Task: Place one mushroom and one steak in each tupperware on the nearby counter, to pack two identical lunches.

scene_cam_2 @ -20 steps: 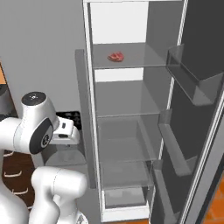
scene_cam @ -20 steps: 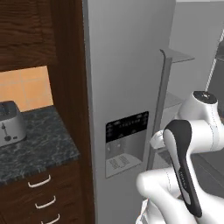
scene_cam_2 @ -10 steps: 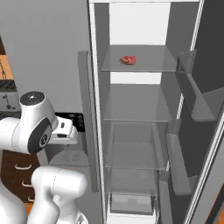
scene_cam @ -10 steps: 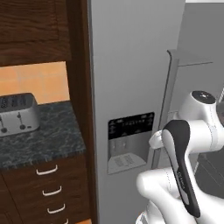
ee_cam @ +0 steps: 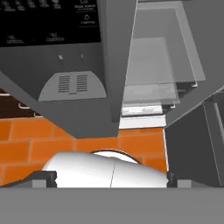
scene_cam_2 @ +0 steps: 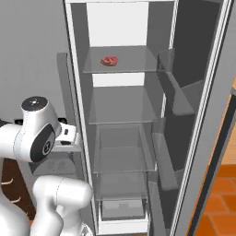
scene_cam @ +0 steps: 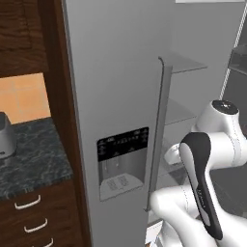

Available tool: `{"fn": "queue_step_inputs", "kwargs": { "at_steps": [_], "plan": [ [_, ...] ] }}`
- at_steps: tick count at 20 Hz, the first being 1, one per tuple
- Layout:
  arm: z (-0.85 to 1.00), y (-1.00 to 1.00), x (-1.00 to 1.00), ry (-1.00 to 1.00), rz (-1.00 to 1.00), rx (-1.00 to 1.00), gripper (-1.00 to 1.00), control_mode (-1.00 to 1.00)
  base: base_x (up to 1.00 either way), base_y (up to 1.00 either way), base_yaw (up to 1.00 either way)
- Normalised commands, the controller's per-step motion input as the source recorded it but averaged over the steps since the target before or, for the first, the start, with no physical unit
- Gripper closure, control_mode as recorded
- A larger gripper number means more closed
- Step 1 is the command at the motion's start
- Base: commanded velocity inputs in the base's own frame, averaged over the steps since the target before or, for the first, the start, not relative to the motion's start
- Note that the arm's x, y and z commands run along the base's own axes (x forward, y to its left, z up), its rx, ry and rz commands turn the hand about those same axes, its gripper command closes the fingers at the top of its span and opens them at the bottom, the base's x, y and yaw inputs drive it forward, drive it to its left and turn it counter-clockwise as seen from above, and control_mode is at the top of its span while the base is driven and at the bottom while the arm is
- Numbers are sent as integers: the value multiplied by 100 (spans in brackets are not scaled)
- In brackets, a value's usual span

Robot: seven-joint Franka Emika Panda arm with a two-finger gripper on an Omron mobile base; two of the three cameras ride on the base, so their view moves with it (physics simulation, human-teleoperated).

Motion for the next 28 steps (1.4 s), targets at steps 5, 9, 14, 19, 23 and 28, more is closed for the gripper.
{"fn": "queue_step_inputs", "kwargs": {
  "at_steps": [5,9,14,19,23,28],
  "plan": [
    [0,0,0,0,0,0,-100,100,5,-34,-27],
    [0,0,0,0,0,0,-100,100,28,-41,-4],
    [0,0,0,0,0,0,-100,100,23,-4,9],
    [0,0,0,0,0,0,-100,100,30,-25,31],
    [0,0,0,0,0,0,-100,100,0,-60,17],
    [0,0,0,0,0,0,-100,100,3,-25,3]
  ]
}}
